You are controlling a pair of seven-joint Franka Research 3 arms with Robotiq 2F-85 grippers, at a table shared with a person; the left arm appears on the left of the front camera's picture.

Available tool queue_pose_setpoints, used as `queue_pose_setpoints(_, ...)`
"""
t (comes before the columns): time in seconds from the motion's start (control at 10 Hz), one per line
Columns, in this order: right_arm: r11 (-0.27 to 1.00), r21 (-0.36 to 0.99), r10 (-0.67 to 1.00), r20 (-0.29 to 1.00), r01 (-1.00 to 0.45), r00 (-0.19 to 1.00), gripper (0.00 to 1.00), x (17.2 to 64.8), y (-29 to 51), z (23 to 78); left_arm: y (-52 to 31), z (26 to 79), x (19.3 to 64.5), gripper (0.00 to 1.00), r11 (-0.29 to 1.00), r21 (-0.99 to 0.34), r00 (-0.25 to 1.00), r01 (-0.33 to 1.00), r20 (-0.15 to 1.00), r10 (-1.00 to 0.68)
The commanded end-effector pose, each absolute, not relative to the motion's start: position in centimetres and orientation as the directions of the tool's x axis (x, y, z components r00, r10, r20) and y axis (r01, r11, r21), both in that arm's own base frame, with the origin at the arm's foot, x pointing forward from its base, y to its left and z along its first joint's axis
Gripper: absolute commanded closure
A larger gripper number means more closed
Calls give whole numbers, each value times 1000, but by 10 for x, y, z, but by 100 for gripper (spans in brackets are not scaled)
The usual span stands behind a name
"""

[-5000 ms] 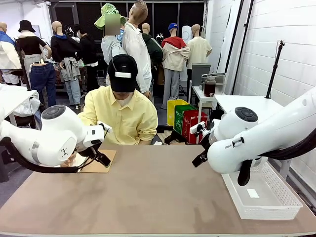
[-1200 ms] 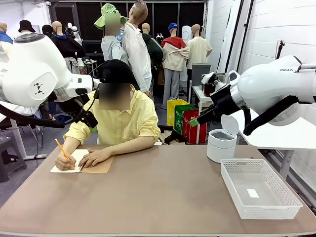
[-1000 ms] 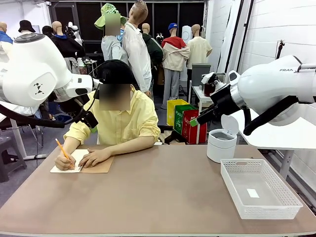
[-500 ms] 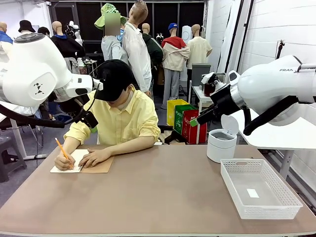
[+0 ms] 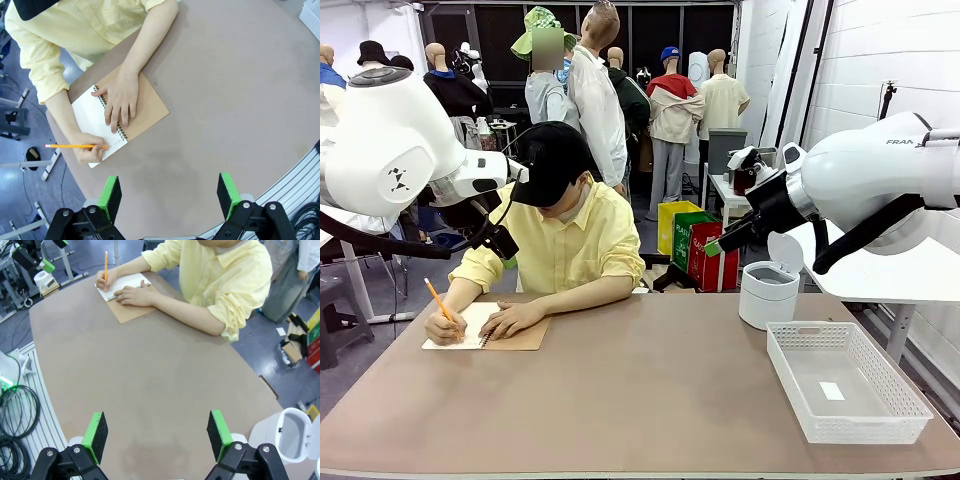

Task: Sort the paper based on its condition.
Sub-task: If a person hands you a paper, place it in the Organizing basket , and if it's crumpled, put it in the Trash can.

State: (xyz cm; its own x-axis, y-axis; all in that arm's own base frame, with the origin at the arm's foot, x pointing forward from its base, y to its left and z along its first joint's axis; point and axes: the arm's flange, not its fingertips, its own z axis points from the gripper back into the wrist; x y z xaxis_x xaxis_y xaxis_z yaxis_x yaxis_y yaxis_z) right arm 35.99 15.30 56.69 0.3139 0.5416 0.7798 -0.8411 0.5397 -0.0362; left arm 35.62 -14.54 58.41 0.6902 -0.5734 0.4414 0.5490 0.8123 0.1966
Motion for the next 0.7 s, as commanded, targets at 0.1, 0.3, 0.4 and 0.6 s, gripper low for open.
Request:
queue_pose_setpoints(0.1, 536, -18, 534, 781, -844, 323, 0, 361, 154, 565, -145, 585, 356, 0, 814, 197, 688, 547, 447, -571)
queue_pose_setpoints(0.3, 536, -18, 534, 781, -844, 323, 0, 361, 154, 565, -145, 585, 356, 0, 814, 197, 688, 547, 447, -571)
queue_pose_setpoints(0.4, 536, -18, 534, 781, -844, 323, 0, 361, 154, 565, -145, 585, 356, 0, 814, 197, 688, 547, 447, -571)
queue_pose_setpoints(0.6, 536, -18, 534, 781, -844, 323, 0, 361, 154, 565, -145, 585, 356, 0, 814, 197, 688, 547, 447, -571)
